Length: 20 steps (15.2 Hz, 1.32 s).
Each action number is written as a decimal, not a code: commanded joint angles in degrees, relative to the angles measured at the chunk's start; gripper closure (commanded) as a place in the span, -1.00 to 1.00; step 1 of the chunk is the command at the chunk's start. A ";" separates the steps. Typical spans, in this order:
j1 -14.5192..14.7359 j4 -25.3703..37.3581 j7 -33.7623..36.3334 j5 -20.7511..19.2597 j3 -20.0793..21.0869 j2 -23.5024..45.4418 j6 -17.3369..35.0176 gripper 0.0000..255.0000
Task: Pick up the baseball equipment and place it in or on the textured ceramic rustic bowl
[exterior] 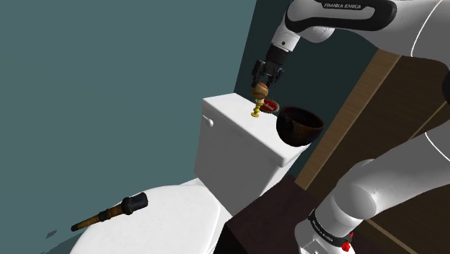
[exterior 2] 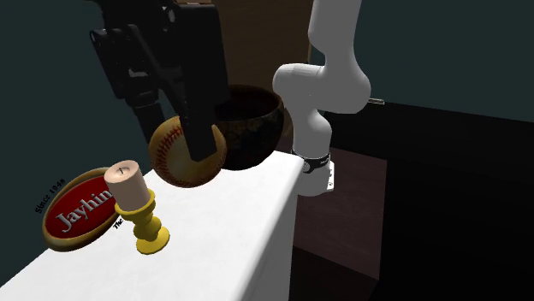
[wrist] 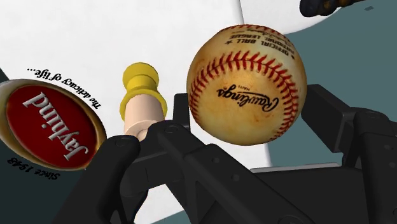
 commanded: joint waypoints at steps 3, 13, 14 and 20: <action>0.02 3.41 0.47 -0.07 -0.03 0.31 -3.07 1.00; 0.09 12.27 1.45 -0.09 -0.21 2.02 -10.16 1.00; -0.16 10.53 0.98 -0.29 -0.52 0.02 -10.50 1.00; -1.79 1.76 -1.86 -1.95 -2.65 -11.54 -13.73 1.00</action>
